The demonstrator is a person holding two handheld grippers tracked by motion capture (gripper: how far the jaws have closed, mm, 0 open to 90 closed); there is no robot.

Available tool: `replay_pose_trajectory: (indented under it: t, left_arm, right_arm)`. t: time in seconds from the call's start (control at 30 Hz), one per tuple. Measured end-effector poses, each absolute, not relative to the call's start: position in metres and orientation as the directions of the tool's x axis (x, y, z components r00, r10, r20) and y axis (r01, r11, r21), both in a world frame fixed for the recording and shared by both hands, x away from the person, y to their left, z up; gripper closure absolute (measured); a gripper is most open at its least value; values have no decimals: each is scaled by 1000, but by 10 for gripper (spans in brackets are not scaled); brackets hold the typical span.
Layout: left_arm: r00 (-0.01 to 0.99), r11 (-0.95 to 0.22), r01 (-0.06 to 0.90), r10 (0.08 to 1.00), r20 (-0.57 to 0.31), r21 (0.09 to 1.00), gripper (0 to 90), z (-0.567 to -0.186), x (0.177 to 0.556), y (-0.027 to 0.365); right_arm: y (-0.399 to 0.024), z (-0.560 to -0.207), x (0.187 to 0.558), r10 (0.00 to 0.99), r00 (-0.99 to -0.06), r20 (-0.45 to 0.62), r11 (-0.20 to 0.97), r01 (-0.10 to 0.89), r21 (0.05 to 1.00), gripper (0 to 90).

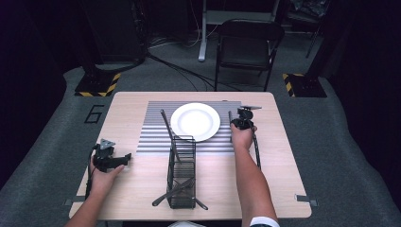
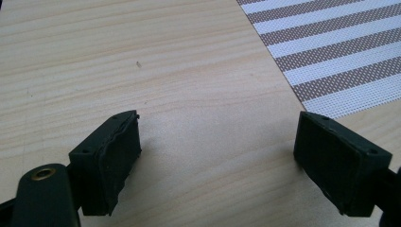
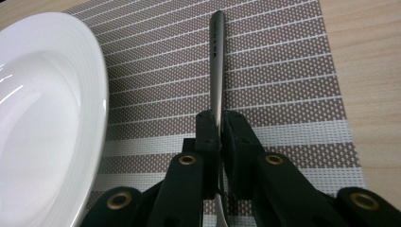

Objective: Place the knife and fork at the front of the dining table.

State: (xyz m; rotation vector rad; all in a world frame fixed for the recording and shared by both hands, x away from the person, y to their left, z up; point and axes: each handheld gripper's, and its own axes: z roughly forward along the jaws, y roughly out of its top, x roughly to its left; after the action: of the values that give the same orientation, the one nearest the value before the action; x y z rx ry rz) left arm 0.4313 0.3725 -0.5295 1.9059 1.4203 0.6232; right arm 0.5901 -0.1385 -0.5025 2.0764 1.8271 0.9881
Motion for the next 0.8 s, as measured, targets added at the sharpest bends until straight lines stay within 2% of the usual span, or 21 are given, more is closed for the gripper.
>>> replay_pose_trajectory:
  t: [0.2,0.3,0.6,0.8]
  left_arm:
    - [292,-182,635,956,-16,751,154,-529,431,372]
    - [292,-181,636,956,-17,750,154,-529,431,372]
    - [293,-184,640,956,-16,746,154,-529,431,373]
    - [287,-178,637,958,-17,750,160,-529,431,372]
  right_arm:
    - [-141,-501,590,938,3,346,-212,795,569,840]
    - [-140,-495,587,950,-8,313,-185,793,581,826]
    - [-140,-470,561,980,-131,150,5,771,637,739]
    - [-142,-460,539,960,-222,172,56,754,655,705]
